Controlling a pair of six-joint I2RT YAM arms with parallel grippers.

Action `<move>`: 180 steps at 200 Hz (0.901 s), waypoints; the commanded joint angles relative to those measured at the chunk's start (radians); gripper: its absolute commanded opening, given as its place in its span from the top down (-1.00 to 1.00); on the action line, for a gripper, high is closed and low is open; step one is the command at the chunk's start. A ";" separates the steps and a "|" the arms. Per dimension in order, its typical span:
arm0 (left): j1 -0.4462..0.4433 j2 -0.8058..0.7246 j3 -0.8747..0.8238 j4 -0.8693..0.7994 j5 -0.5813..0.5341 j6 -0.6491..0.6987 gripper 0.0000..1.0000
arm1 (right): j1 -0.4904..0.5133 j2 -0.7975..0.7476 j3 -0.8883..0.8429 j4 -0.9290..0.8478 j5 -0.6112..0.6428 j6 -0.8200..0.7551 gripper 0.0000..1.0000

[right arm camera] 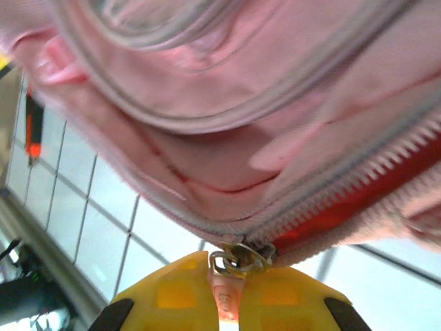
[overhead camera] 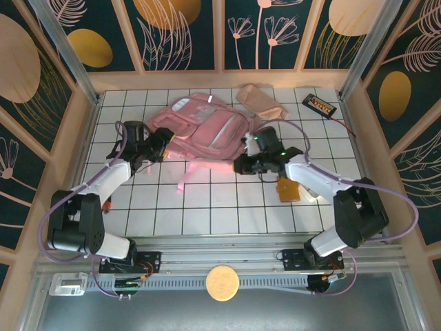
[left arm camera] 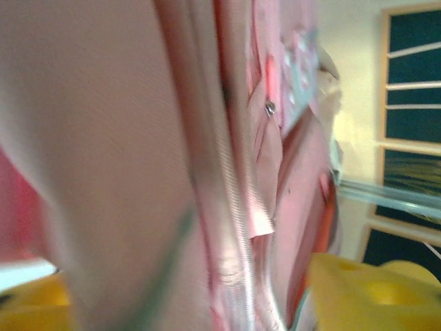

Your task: Pack the student bag

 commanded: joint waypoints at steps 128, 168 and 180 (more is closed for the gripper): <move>-0.274 -0.110 -0.390 0.430 -0.107 -0.396 -0.43 | 0.239 0.254 0.294 0.049 -0.117 0.083 1.00; -0.274 -0.036 -0.364 0.468 -0.083 -0.369 1.00 | 0.244 0.241 0.268 0.018 -0.074 0.086 1.00; -0.271 -0.052 -0.351 0.409 -0.082 -0.321 1.00 | 0.225 0.242 0.265 -0.036 -0.047 0.071 1.00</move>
